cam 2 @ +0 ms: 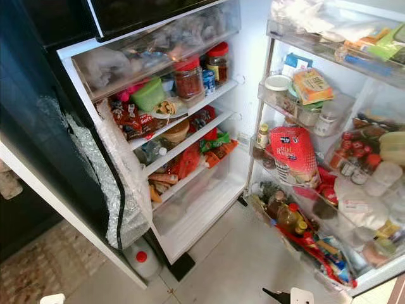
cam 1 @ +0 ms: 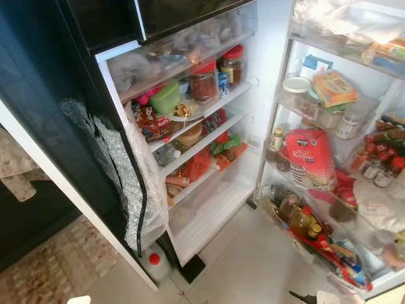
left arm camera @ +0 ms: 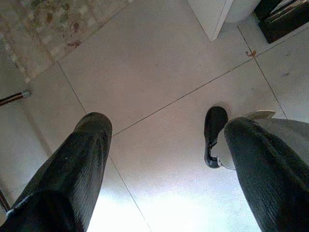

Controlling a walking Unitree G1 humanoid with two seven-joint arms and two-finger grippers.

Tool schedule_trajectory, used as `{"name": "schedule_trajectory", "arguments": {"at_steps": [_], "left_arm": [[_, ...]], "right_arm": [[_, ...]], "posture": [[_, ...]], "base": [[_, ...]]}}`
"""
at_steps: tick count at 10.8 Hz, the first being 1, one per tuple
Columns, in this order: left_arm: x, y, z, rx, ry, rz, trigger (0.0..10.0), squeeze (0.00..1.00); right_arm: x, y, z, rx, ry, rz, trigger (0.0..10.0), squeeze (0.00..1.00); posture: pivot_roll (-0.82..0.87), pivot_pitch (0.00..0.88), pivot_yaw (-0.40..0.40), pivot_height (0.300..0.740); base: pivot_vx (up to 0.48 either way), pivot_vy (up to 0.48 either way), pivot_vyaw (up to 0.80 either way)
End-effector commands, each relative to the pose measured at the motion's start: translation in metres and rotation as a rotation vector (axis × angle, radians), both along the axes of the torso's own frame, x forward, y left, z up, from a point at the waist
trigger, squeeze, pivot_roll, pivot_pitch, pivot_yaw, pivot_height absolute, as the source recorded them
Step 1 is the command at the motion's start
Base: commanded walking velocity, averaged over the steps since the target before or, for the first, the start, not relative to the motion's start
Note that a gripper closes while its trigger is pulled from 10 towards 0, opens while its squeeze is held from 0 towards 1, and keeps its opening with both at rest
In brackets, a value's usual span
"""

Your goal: Restocking fridge

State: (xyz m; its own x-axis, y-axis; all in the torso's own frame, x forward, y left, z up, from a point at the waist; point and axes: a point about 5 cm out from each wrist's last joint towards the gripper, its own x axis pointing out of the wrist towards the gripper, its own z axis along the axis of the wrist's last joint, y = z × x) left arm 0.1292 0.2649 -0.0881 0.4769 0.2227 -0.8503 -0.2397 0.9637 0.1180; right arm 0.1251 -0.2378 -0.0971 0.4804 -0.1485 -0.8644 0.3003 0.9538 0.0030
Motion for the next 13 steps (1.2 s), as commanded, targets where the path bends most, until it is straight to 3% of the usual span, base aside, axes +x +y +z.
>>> {"name": "schedule_trajectory", "arguments": {"at_steps": [1,2,4,6,9,13], "left_arm": [[-0.003,0.005,0.001,0.012,0.010,-0.002,10.0,0.00],[-0.003,0.005,0.001,0.011,0.010,-0.002,10.0,0.00],[-0.003,0.005,0.001,0.013,0.013,-0.006,10.0,0.00],[-0.003,0.005,0.001,0.014,0.014,-0.007,10.0,0.00],[-0.003,0.005,0.001,0.017,0.019,-0.023,10.0,0.00],[-0.003,0.005,0.001,0.020,0.019,-0.033,10.0,0.00]], "right_arm": [[0.002,0.002,0.000,0.004,-0.012,-0.015,10.0,0.00],[0.002,0.001,0.001,-0.003,-0.022,-0.029,10.0,0.00],[-0.004,-0.004,0.000,-0.059,-0.012,-0.208,10.0,0.00],[-0.008,-0.005,-0.001,-0.051,-0.016,-0.360,10.0,0.00],[-0.012,-0.004,-0.002,-0.043,-0.012,-0.486,10.0,0.00],[-0.011,-0.004,-0.003,-0.054,0.029,-0.380,10.0,0.00]], "posture": [[-0.21,0.000,0.089,0.740],[-0.21,0.000,0.091,0.740],[-0.22,0.000,0.093,0.740],[-0.22,0.000,0.093,0.740],[-0.23,0.000,0.099,0.740],[-0.23,0.000,0.100,0.740]], "base": [[0.000,0.000,-0.74],[0.000,0.000,-0.63],[0.000,0.000,0.00],[0.000,0.000,0.00],[0.000,0.000,0.00],[0.000,0.000,0.00]]}}
